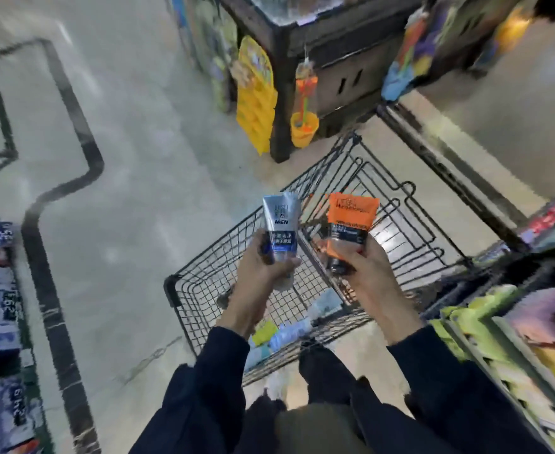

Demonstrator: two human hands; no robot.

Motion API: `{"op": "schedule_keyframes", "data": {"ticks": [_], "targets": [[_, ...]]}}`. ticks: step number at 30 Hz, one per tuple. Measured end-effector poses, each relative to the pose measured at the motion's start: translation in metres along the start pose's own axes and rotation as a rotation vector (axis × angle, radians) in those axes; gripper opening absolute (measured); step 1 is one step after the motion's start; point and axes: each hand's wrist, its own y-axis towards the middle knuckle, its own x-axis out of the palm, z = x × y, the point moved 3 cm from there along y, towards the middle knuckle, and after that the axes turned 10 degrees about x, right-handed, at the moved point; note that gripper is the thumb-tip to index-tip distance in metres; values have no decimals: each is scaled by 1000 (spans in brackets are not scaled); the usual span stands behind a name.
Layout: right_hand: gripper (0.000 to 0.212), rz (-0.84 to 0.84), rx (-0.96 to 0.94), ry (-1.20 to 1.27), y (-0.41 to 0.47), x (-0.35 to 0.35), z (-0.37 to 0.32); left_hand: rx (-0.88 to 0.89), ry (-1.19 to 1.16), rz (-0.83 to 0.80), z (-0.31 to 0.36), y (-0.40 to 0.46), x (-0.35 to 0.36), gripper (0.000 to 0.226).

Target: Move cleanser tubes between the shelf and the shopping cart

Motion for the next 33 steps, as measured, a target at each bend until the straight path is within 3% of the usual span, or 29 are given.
{"op": "schedule_keyframes", "data": {"ticks": [4, 8, 16, 25, 33], "targets": [[53, 125, -115, 92, -62, -16, -2, 76, 36, -140, 25, -31, 31, 58], [40, 256, -233, 139, -114, -48, -6, 165, 52, -292, 47, -53, 77, 60], [44, 495, -367, 298, -214, -125, -1, 194, 119, -596, 63, -101, 186, 61], [55, 671, -432, 431, -335, -223, 37, 208, 139, -801, 49, -194, 306, 49], [36, 745, -484, 516, -431, -303, 79, 285, 143, -912, 31, -291, 390, 47]]}}
